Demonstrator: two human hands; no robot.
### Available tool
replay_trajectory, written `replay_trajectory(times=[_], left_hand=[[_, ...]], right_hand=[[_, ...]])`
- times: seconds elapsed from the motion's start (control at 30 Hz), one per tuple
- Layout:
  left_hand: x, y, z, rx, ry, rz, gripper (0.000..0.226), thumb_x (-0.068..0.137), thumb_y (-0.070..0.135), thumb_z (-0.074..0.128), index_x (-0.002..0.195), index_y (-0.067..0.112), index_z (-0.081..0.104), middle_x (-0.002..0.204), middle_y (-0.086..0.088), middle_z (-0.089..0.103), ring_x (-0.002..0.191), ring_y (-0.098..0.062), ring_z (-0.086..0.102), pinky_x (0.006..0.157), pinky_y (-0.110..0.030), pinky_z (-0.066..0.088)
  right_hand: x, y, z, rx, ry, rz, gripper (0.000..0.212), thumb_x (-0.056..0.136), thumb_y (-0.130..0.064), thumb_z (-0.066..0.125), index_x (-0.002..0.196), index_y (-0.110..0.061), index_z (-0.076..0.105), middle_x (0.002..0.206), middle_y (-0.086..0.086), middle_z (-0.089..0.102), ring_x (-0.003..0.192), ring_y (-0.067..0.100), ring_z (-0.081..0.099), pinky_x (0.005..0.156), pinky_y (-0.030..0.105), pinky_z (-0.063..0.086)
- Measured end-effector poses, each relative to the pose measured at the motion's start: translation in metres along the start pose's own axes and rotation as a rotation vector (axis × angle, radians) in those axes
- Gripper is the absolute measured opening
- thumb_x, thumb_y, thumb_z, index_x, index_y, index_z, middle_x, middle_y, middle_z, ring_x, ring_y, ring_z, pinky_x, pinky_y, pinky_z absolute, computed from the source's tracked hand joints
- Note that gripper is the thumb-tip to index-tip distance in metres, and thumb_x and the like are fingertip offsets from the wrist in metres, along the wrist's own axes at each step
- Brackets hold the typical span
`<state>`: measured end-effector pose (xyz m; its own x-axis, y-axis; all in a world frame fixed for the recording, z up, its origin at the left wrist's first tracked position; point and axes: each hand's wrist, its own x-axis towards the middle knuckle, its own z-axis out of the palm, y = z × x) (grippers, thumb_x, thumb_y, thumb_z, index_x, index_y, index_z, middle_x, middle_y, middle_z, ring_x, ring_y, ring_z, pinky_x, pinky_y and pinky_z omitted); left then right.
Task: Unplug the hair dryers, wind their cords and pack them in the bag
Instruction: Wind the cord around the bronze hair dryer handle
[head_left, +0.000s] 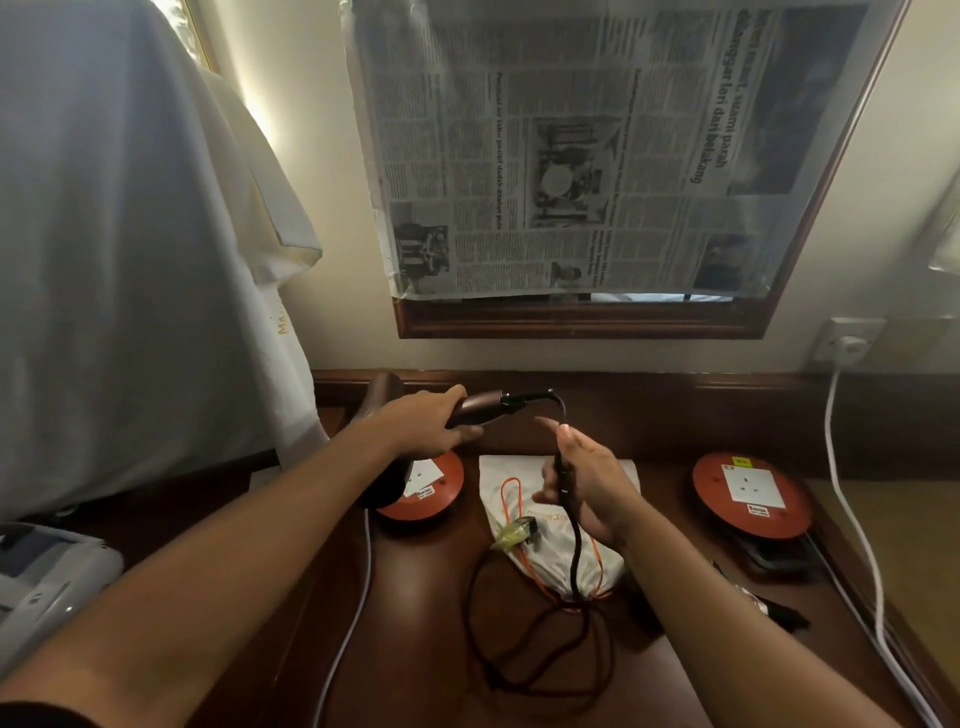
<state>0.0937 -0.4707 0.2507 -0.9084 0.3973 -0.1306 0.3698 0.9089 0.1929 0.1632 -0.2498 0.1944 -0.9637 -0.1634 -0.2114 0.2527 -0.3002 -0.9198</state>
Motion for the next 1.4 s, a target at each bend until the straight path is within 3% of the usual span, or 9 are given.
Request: replay_trajectory(times=[0.13, 0.3, 0.4, 0.57, 0.7, 0.83, 1.0, 1.1, 1.4], left_hand=[[0.001, 0.003, -0.007, 0.027, -0.006, 0.013, 0.044, 0.089, 0.058, 0.051, 0.118, 0.025, 0.042, 0.099, 0.0, 0.063, 0.085, -0.017, 0.062, 0.079, -0.038, 0.054], [0.005, 0.019, -0.013, 0.014, -0.019, 0.052, 0.042, 0.089, 0.055, 0.054, 0.117, 0.026, 0.044, 0.1, 0.0, 0.063, 0.084, -0.015, 0.062, 0.08, -0.036, 0.054], [0.005, 0.032, -0.017, -0.023, -0.014, 0.062, 0.04, 0.089, 0.052, 0.056, 0.117, 0.026, 0.044, 0.093, 0.004, 0.061, 0.081, -0.012, 0.061, 0.076, -0.03, 0.052], [0.005, 0.043, -0.016, -0.031, -0.032, 0.109, 0.035, 0.089, 0.052, 0.056, 0.112, 0.029, 0.044, 0.093, 0.004, 0.061, 0.081, -0.012, 0.061, 0.074, -0.028, 0.049], [-0.001, 0.039, -0.012, -0.006, -0.097, 0.114, 0.03, 0.09, 0.042, 0.06, 0.112, 0.028, 0.046, 0.097, -0.001, 0.063, 0.082, -0.01, 0.059, 0.07, -0.021, 0.042], [-0.01, 0.036, -0.009, -0.037, -0.122, 0.128, 0.03, 0.088, 0.049, 0.06, 0.107, 0.028, 0.05, 0.091, 0.005, 0.059, 0.082, -0.01, 0.059, 0.071, -0.021, 0.044], [-0.009, 0.032, -0.012, -0.006, -0.179, 0.147, 0.027, 0.088, 0.048, 0.06, 0.104, 0.028, 0.051, 0.091, 0.003, 0.06, 0.08, -0.011, 0.058, 0.071, -0.022, 0.044], [-0.005, 0.03, -0.014, 0.021, -0.19, 0.176, 0.029, 0.088, 0.049, 0.06, 0.103, 0.024, 0.053, 0.087, 0.002, 0.061, 0.077, -0.011, 0.057, 0.068, -0.021, 0.042], [0.016, 0.028, -0.016, 0.014, -0.239, 0.165, 0.028, 0.087, 0.052, 0.06, 0.098, 0.027, 0.053, 0.089, 0.0, 0.062, 0.08, -0.014, 0.059, 0.075, -0.028, 0.047]], right_hand=[[-0.003, -0.006, -0.012, 0.097, -0.138, 0.099, 0.031, 0.101, -0.036, 0.036, 0.126, -0.03, 0.055, 0.058, 0.003, 0.037, 0.044, 0.01, 0.029, 0.042, 0.023, 0.023], [-0.004, -0.003, -0.014, 0.261, -0.27, 0.123, 0.037, 0.097, -0.009, 0.037, 0.129, -0.014, 0.055, 0.073, 0.005, 0.045, 0.056, 0.011, 0.036, 0.049, 0.021, 0.031], [-0.004, -0.003, -0.015, 0.247, -0.233, 0.13, 0.032, 0.095, -0.019, 0.045, 0.119, -0.002, 0.058, 0.069, 0.002, 0.041, 0.051, 0.007, 0.031, 0.045, 0.018, 0.026], [-0.002, -0.005, -0.028, 0.065, -0.219, 0.238, 0.043, 0.085, -0.045, 0.053, 0.089, -0.003, 0.061, 0.049, -0.005, 0.027, 0.038, 0.004, 0.018, 0.035, 0.017, 0.016], [0.004, -0.019, -0.043, -0.3, -0.259, 0.247, 0.041, 0.086, -0.043, 0.059, 0.093, -0.003, 0.065, 0.055, -0.003, 0.02, 0.047, 0.009, 0.014, 0.043, 0.024, 0.012], [0.011, -0.041, -0.047, -0.574, -0.253, 0.22, 0.027, 0.092, -0.027, 0.059, 0.102, -0.004, 0.069, 0.057, 0.0, 0.027, 0.047, 0.012, 0.02, 0.045, 0.027, 0.015], [0.022, -0.064, -0.037, -0.775, -0.216, 0.095, 0.01, 0.087, -0.012, 0.065, 0.091, -0.01, 0.074, 0.049, -0.002, 0.05, 0.041, 0.007, 0.038, 0.039, 0.019, 0.032], [0.03, -0.072, -0.032, -0.893, -0.219, -0.021, 0.008, 0.084, -0.01, 0.069, 0.088, -0.012, 0.076, 0.073, -0.001, 0.07, 0.065, 0.005, 0.06, 0.063, 0.016, 0.05], [0.043, -0.09, -0.034, -1.01, -0.162, -0.208, 0.008, 0.084, -0.011, 0.069, 0.09, -0.009, 0.074, 0.085, 0.003, 0.071, 0.079, 0.009, 0.064, 0.076, 0.019, 0.052]])
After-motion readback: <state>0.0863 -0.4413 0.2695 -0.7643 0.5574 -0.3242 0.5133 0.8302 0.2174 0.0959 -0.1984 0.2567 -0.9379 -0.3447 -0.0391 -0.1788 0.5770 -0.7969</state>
